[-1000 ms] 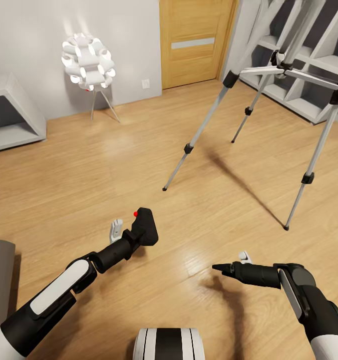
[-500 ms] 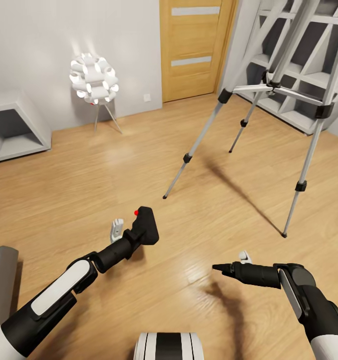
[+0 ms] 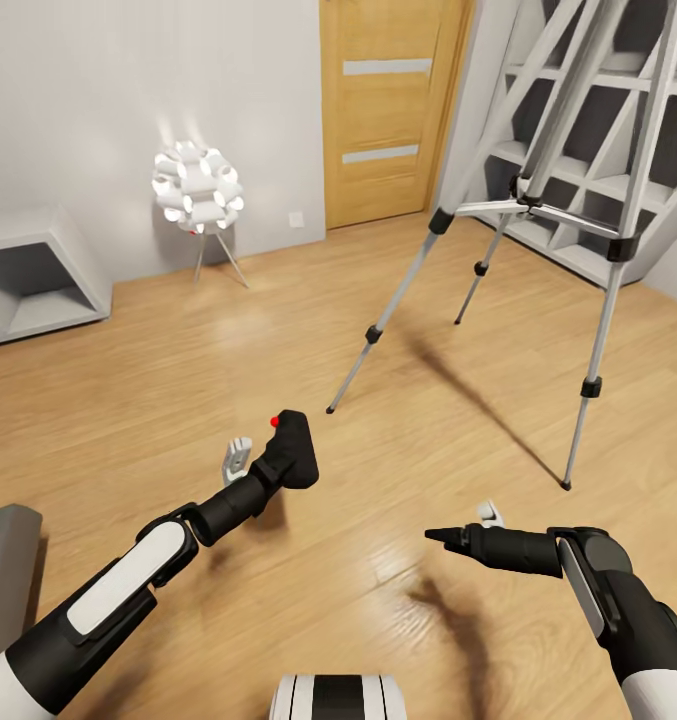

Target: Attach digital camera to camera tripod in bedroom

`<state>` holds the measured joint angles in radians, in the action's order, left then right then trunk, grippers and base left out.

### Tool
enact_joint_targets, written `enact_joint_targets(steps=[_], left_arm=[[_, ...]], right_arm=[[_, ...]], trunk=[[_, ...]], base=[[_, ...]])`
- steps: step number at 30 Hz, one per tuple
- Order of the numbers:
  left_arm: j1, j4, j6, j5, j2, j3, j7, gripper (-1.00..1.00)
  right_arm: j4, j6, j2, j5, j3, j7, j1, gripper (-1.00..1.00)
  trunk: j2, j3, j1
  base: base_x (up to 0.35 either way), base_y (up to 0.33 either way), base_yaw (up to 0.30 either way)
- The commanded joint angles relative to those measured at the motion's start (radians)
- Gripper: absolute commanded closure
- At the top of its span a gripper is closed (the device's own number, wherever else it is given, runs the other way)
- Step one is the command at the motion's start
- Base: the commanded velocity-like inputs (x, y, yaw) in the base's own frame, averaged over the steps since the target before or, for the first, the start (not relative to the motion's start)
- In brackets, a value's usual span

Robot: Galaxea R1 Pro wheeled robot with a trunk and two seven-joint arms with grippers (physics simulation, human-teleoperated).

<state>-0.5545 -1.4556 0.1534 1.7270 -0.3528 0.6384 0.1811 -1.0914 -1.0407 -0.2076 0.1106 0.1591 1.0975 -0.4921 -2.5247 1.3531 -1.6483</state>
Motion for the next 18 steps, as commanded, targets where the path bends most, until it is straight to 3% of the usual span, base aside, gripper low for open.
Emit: enact_joint_targets(steps=[1,18], left_arm=[[-0.001,-0.001,0.0,0.006,-0.001,0.001,0.005,1.0],[-0.001,-0.003,0.0,0.0,0.0,0.004,0.005,1.0]], right_arm=[[0.0,-0.007,0.0,0.004,0.0,-0.001,0.0,-1.0],[0.001,-0.007,0.001,0.003,0.0,0.001,0.0,-1.0]], trunk=[[0.0,-0.003,0.001],[0.004,-0.069,0.008]], base=[[0.0,0.0,0.0],[0.0,0.0,0.0]])
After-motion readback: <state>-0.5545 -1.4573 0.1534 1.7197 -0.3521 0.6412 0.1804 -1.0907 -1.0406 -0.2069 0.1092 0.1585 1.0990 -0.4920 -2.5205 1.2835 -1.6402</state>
